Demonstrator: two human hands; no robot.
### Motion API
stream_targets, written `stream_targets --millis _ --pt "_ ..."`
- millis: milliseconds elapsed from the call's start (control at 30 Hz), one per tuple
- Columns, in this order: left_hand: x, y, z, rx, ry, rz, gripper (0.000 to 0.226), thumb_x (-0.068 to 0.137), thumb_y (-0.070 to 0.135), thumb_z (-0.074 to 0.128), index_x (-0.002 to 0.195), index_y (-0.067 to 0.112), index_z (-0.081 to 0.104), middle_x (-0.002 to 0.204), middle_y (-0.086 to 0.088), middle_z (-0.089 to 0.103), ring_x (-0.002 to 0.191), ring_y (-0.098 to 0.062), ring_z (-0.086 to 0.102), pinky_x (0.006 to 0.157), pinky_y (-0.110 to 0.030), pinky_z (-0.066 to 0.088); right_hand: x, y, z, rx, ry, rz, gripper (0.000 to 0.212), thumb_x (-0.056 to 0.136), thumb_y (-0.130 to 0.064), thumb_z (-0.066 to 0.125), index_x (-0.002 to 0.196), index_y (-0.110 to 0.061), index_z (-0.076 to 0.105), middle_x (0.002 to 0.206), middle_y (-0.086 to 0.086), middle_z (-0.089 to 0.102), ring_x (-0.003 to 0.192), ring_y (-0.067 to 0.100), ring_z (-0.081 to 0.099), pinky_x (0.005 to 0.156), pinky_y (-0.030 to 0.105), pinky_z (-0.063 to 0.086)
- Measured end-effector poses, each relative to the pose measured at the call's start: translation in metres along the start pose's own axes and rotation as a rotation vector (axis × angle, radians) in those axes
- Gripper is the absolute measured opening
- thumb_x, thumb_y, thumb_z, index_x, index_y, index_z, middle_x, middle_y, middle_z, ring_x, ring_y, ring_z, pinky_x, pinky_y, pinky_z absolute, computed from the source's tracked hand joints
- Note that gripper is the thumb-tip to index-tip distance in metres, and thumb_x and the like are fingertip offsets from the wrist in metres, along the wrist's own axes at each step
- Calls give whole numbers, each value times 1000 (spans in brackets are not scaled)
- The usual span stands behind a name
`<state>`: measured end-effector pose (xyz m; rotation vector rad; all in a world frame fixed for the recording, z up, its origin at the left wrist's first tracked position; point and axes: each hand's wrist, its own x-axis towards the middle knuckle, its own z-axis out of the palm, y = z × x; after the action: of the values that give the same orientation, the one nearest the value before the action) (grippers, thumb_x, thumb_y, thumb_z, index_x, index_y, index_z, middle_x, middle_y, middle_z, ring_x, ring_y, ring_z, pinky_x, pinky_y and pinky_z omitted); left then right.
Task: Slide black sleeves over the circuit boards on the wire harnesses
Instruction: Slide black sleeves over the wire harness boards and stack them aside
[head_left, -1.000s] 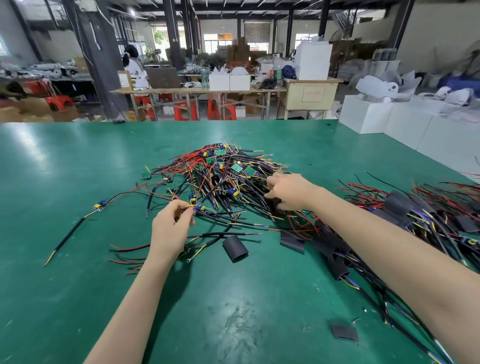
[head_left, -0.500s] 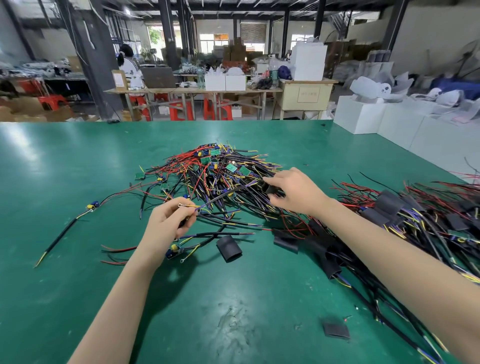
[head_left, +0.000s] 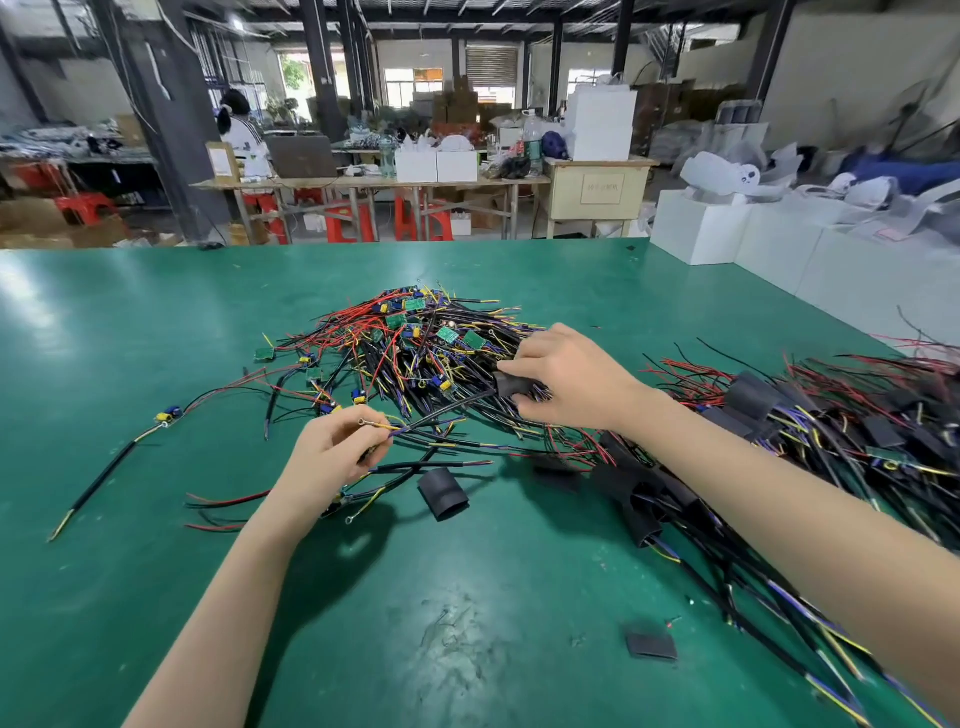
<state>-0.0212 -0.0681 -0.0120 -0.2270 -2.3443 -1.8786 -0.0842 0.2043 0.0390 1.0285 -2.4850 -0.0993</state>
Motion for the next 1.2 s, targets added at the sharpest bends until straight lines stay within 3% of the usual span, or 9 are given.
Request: stream_targets --millis 200,300,333,433,500,567,700,867,1200 --pt "-2 1 7 32 -114 52 19 95 -2 52 78 2 59 58 -3 50 47 -7 37 46 -10 29 4 -18 -14 10 -60 -130 27 81 -29 58 102 -17 70 89 1 65 90 22 58 85 37 39" --pt "-5 1 14 77 -183 83 10 95 3 57 88 8 63 63 3 59 53 -9 39 50 -14 32 4 -37 -15 67 -31 -163 28 80 -32 62 103 -18 71 88 1 66 89 21 60 83 38 40" --pt "-6 2 16 93 -215 84 7 94 5 60 95 11 64 68 5 62 56 -9 41 52 -15 34 3 -43 -15 83 -22 -170 28 80 -33 63 102 -17 71 86 0 65 88 21 60 81 38 41" --pt "-8 2 18 29 -296 -7 33 86 0 66 114 16 57 95 -1 67 71 -11 55 63 -19 45 0 -56 -12 111 -4 -150 25 79 -33 64 97 -17 72 82 1 64 82 23 60 77 38 42" --pt "-7 1 16 29 -250 -61 39 83 -7 68 113 14 56 108 -9 65 79 -15 61 75 -24 52 -6 -57 -10 142 10 -99 24 79 -30 65 98 -17 72 83 2 64 82 23 60 75 37 42" --pt "-7 2 13 49 -184 -73 30 81 -5 72 103 11 61 101 -6 70 82 -18 66 82 -26 53 -12 -55 -7 186 24 -48 24 79 -28 66 98 -15 73 85 3 65 83 24 60 75 37 43" --pt "-9 7 15 39 -148 11 18 79 -1 76 91 10 69 78 2 71 66 -8 61 66 -14 48 -17 -58 -4 281 61 11 27 80 -28 70 104 -17 73 91 2 66 82 26 62 72 35 47" --pt "-9 13 17 22 -121 55 23 78 0 76 97 11 70 81 -3 75 70 -4 64 69 -12 49 -17 -67 -2 455 69 0 27 81 -20 70 107 -13 72 94 4 64 79 23 61 71 38 51" --pt "-9 11 17 -37 -166 75 7 80 -2 73 83 1 67 72 -13 73 59 -14 64 62 -20 53 -22 -75 -4 537 199 48 28 76 -13 74 103 -9 73 92 4 65 79 19 62 74 34 52"
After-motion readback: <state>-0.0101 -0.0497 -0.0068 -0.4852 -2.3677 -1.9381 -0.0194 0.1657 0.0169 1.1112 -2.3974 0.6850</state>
